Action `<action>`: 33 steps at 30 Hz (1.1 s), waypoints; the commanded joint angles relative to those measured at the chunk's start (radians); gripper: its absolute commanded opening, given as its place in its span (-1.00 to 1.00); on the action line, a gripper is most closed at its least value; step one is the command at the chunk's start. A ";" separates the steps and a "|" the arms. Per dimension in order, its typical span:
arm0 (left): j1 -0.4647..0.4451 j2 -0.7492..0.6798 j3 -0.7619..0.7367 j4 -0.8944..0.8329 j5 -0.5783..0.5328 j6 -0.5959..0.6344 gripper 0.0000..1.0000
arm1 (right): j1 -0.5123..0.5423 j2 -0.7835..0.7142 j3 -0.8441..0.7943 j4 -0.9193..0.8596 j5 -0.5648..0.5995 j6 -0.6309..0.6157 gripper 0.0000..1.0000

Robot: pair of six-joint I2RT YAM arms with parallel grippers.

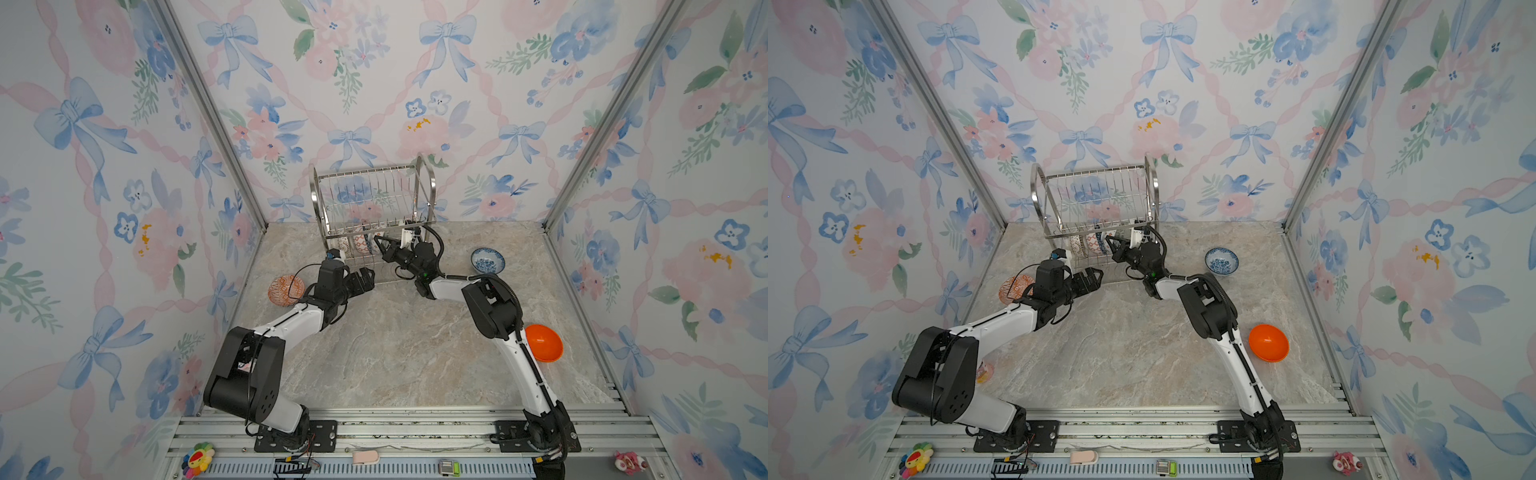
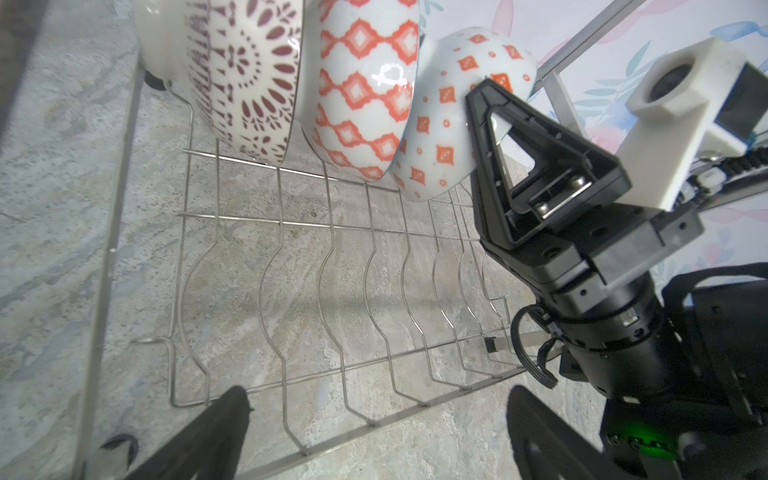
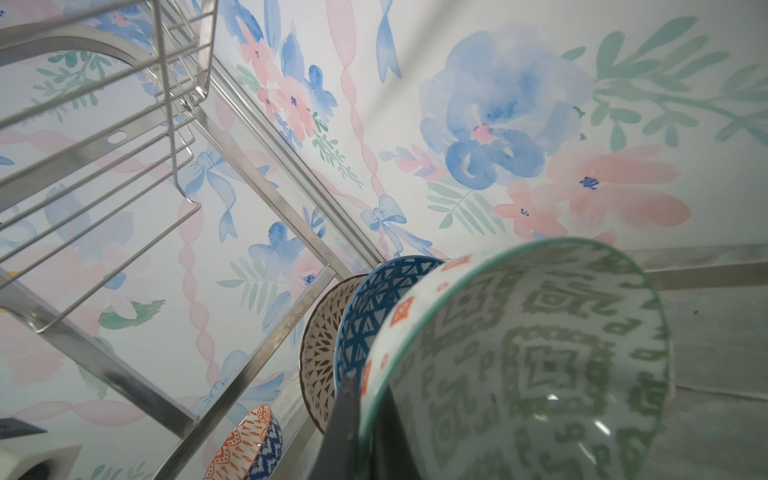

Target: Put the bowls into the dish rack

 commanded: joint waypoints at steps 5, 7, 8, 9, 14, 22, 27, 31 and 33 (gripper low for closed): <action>0.015 0.023 -0.001 -0.095 -0.013 0.011 0.96 | -0.020 0.059 0.033 -0.258 -0.017 -0.005 -0.83; 0.015 0.025 -0.001 -0.095 -0.012 0.012 0.96 | -0.016 0.059 0.055 -0.314 -0.015 -0.011 -0.82; 0.015 0.025 -0.001 -0.095 -0.012 0.012 0.96 | -0.015 0.061 0.063 -0.328 -0.015 -0.010 -0.82; 0.016 0.025 0.001 -0.095 -0.010 0.011 0.96 | -0.016 0.064 0.068 -0.340 -0.014 -0.005 -0.81; 0.017 0.018 -0.004 -0.095 -0.015 0.012 0.96 | -0.024 0.078 0.098 -0.394 -0.018 0.014 -0.78; 0.017 0.017 -0.004 -0.097 -0.016 0.014 0.96 | -0.043 0.110 0.143 -0.418 -0.072 0.060 -0.78; 0.017 0.016 -0.003 -0.099 -0.015 0.016 0.96 | -0.050 0.112 0.156 -0.451 -0.075 0.063 -0.78; 0.017 0.015 -0.002 -0.101 -0.018 0.016 0.96 | -0.056 0.117 0.172 -0.493 -0.078 0.064 -0.78; 0.017 0.014 -0.002 -0.100 -0.018 0.017 0.96 | -0.057 0.116 0.177 -0.514 -0.072 0.065 -0.78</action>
